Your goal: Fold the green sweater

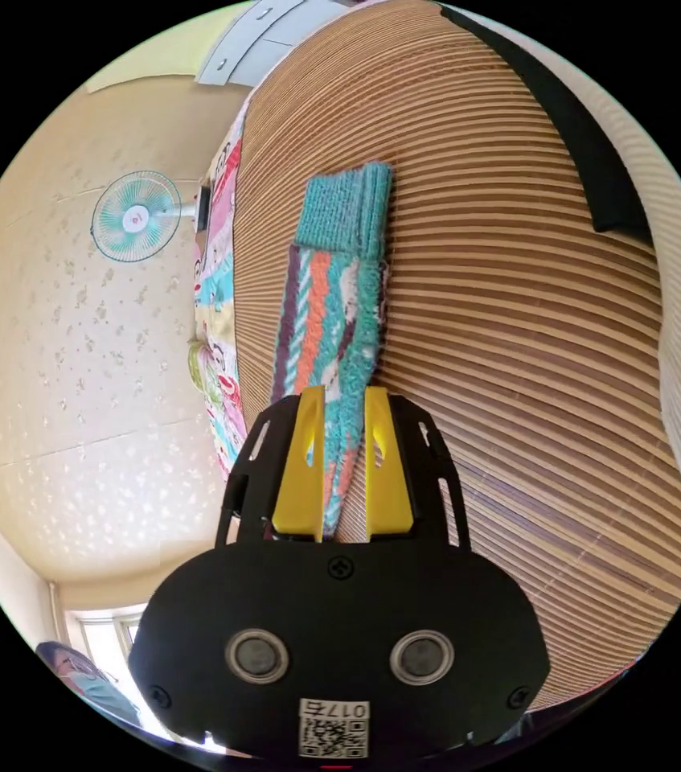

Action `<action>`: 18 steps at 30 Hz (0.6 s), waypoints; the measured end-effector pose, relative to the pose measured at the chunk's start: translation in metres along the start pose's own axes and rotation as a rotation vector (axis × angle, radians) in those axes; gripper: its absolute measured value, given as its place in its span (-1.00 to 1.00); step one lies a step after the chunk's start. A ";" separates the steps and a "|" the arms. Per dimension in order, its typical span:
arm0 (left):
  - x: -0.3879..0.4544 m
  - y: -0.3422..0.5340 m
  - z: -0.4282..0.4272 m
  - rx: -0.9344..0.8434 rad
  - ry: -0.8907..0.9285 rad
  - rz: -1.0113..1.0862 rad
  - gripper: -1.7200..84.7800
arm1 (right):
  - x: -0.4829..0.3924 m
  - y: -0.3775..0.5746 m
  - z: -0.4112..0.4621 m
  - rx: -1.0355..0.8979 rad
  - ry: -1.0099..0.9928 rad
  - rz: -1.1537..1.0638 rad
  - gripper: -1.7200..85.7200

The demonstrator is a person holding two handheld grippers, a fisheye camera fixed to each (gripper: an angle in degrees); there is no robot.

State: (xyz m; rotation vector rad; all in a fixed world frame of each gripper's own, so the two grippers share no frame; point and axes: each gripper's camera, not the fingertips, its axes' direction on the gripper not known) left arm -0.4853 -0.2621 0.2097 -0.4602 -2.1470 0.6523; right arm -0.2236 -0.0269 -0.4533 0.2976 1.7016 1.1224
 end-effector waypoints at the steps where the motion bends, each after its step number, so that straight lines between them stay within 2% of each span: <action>1: -0.002 0.001 0.000 0.000 -0.002 -0.004 -0.82 | -0.015 0.005 -0.003 0.010 -0.021 -0.030 -0.84; 2: -0.007 0.002 -0.003 -0.001 0.001 -0.011 -0.82 | -0.026 0.009 -0.006 0.019 -0.039 -0.065 -0.86; 5: -0.018 0.004 -0.017 -0.004 0.021 -0.029 -0.82 | -0.122 0.052 -0.026 0.032 -0.032 -0.389 -0.89; 7: -0.026 0.007 -0.029 -0.009 0.036 -0.041 -0.82 | -0.217 0.136 -0.035 0.041 0.062 -0.754 -0.90; 8: -0.031 0.009 -0.037 -0.009 0.048 -0.044 -0.82 | -0.237 0.163 -0.035 0.046 0.075 -0.840 -0.90; 10: -0.038 0.014 -0.050 -0.012 0.055 -0.045 -0.81 | -0.293 0.279 -0.024 0.042 0.076 -1.117 -0.90; 12: -0.052 0.020 -0.069 -0.006 0.055 -0.052 -0.81 | -0.308 0.360 0.000 -0.008 0.038 -1.242 -0.90; 14: -0.066 0.025 -0.084 0.003 0.049 -0.072 -0.81 | -0.306 0.430 0.041 -0.118 0.021 -1.353 -0.90; 15: -0.079 0.028 -0.093 0.007 0.050 -0.093 -0.80 | -0.295 0.470 0.079 -0.242 0.073 -1.441 -0.89; 17: -0.102 0.033 -0.110 0.018 0.047 -0.134 -0.79 | -0.270 0.507 0.137 -0.483 0.187 -1.477 -0.88; 18: -0.119 0.038 -0.125 0.038 0.040 -0.160 -0.79 | -0.250 0.524 0.165 -0.678 0.238 -1.491 -0.87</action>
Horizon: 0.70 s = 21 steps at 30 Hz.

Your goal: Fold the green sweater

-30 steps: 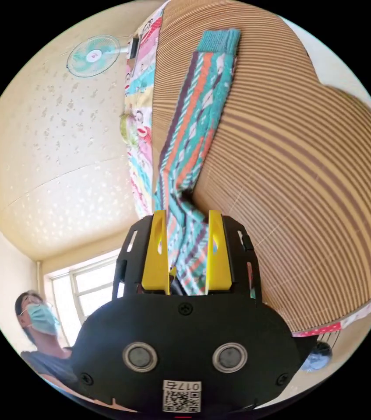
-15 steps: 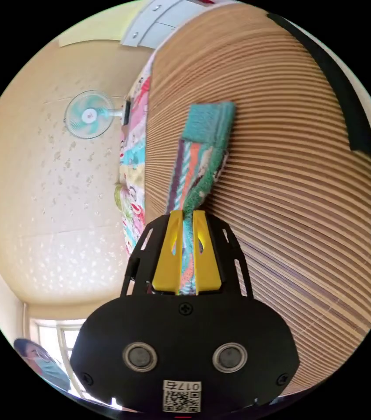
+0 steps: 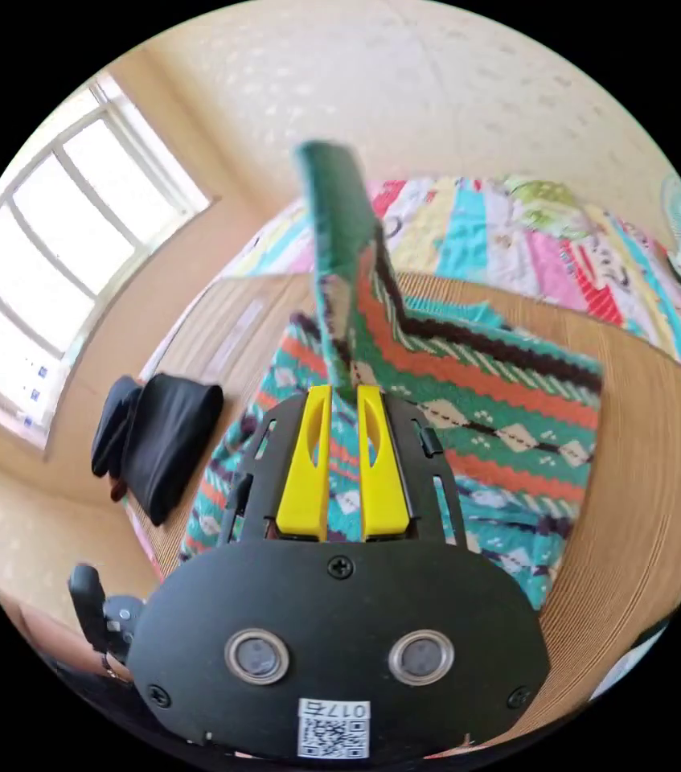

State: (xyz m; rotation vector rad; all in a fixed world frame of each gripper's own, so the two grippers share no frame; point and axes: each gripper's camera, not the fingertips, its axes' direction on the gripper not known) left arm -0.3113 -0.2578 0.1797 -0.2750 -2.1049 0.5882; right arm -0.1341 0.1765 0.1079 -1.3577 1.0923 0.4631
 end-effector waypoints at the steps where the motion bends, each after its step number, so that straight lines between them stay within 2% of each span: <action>1: -0.008 0.001 -0.007 0.010 -0.005 -0.011 -0.79 | -0.003 0.009 0.021 -0.084 -0.080 -0.036 -0.88; 5: -0.076 0.014 -0.060 0.061 -0.093 -0.103 -0.75 | 0.011 0.055 0.003 -0.134 -0.071 0.062 -0.87; 10: -0.152 0.037 -0.124 0.122 -0.192 -0.241 -0.68 | 0.052 0.144 -0.093 -0.169 0.165 0.259 -0.80; 13: -0.189 0.047 -0.143 0.059 -0.150 -0.282 -0.63 | 0.073 0.200 -0.123 -0.269 0.180 0.378 -0.75; 16: -0.205 0.051 -0.145 -0.039 -0.024 -0.248 -0.62 | 0.073 0.247 -0.135 -0.362 0.159 0.435 -0.71; 21: -0.212 0.028 -0.144 -0.211 0.098 -0.213 -0.73 | 0.067 0.289 -0.133 -0.401 0.046 0.514 -0.72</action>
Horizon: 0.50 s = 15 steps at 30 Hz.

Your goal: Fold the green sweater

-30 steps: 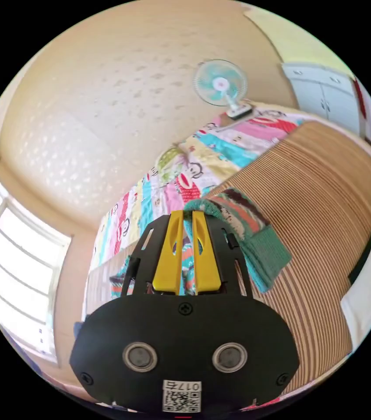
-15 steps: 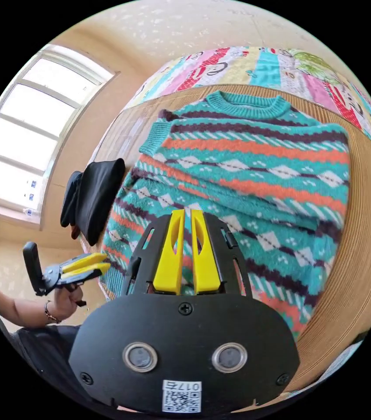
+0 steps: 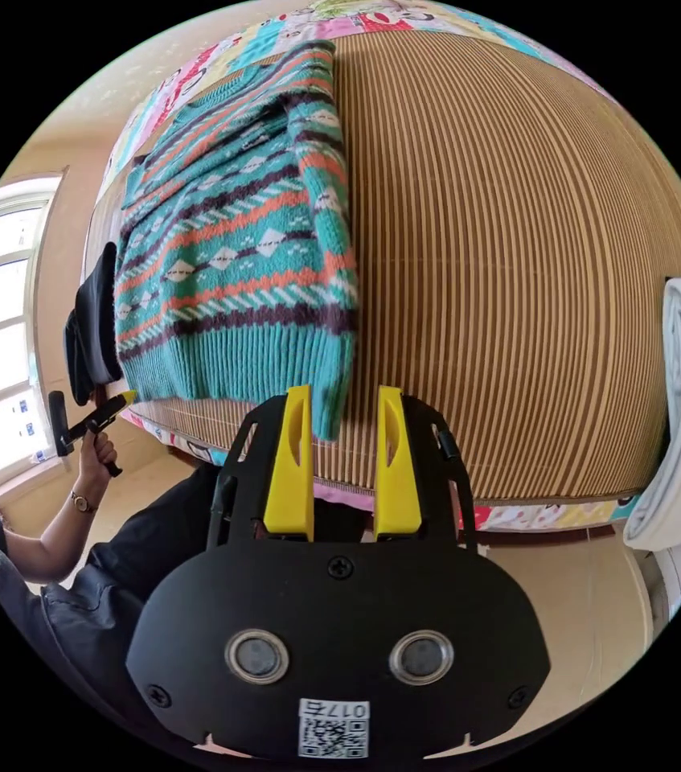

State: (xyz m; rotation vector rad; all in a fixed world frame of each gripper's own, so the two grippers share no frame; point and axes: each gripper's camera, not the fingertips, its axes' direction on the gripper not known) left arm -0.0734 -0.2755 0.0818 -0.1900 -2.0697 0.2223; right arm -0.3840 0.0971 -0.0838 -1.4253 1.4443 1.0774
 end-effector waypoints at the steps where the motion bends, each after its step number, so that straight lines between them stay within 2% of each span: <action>1: -0.001 -0.005 -0.002 -0.018 -0.008 -0.008 -0.75 | 0.000 0.001 0.003 0.000 -0.049 -0.002 -0.75; 4: -0.012 -0.026 -0.022 -0.078 -0.038 -0.008 -0.84 | 0.003 -0.002 0.006 -0.013 -0.088 0.028 -0.84; 6: -0.019 -0.037 -0.045 -0.142 0.107 0.115 -0.87 | 0.011 0.005 -0.002 -0.005 -0.141 0.012 -0.86; 8: -0.024 -0.032 -0.072 -0.161 0.166 0.182 -0.87 | 0.028 0.027 -0.017 0.020 -0.228 0.004 -0.87; 10: -0.031 -0.020 -0.098 -0.213 0.238 0.226 -0.87 | 0.062 0.077 -0.032 0.024 -0.391 0.090 -0.88; 11: -0.037 -0.009 -0.110 -0.277 0.324 0.248 -0.87 | 0.069 0.092 -0.034 0.013 -0.443 0.115 -0.88; 13: -0.051 0.014 -0.124 -0.365 0.538 0.230 -0.87 | 0.091 0.156 -0.035 0.020 -0.736 0.256 -0.89; 14: -0.062 0.028 -0.134 -0.376 0.732 0.188 -0.87 | 0.094 0.171 -0.038 0.069 -0.853 0.293 -0.89; 15: -0.070 0.036 -0.148 -0.335 0.903 0.147 -0.87 | 0.096 0.195 -0.044 0.223 -1.078 0.359 -0.90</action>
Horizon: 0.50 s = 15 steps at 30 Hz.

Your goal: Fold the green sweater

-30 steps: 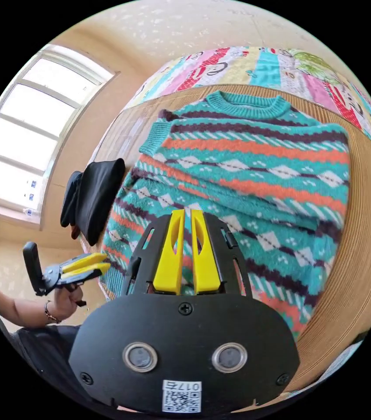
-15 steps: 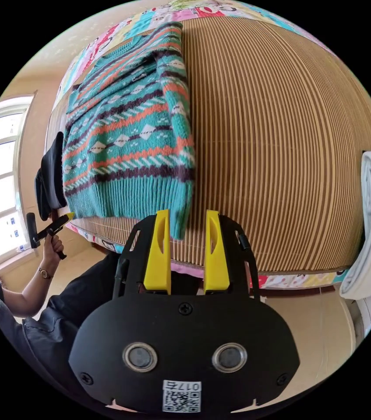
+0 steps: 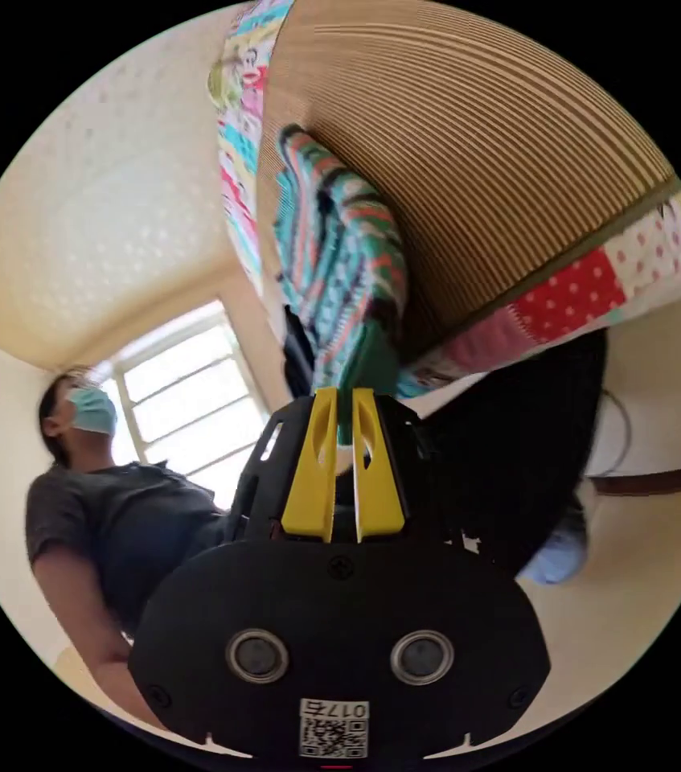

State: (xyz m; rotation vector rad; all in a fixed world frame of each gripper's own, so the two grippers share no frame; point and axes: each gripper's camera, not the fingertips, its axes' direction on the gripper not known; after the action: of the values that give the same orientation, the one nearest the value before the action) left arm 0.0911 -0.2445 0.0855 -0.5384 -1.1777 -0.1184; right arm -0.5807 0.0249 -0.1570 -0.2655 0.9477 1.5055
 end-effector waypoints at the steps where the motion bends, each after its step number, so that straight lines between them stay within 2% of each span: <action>1: 0.005 0.004 -0.006 0.036 0.060 0.015 -0.87 | -0.005 0.012 -0.007 0.129 -0.197 -0.030 -0.90; 4: 0.045 -0.016 -0.047 0.264 0.206 0.173 -0.87 | -0.023 -0.009 0.002 0.304 -0.461 -0.185 -0.91; 6: 0.063 -0.074 -0.073 0.406 0.221 0.265 -0.87 | -0.032 -0.048 0.021 0.321 -0.517 -0.235 -0.91; 8: 0.061 -0.130 -0.086 0.487 0.180 0.267 -0.87 | -0.038 -0.093 0.042 0.325 -0.472 -0.259 -0.91; 13: 0.012 -0.256 -0.102 0.681 0.052 0.072 -0.87 | -0.045 -0.222 0.099 0.325 -0.183 -0.256 -0.90; 15: -0.004 -0.301 -0.105 0.707 -0.072 0.002 -0.87 | -0.042 -0.256 0.118 0.289 -0.082 -0.229 -0.90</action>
State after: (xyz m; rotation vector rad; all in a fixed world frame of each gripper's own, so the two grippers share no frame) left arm 0.0690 -0.5547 0.1555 0.0816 -1.1965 0.3154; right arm -0.2969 0.0457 -0.1560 -0.0983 1.0181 1.1461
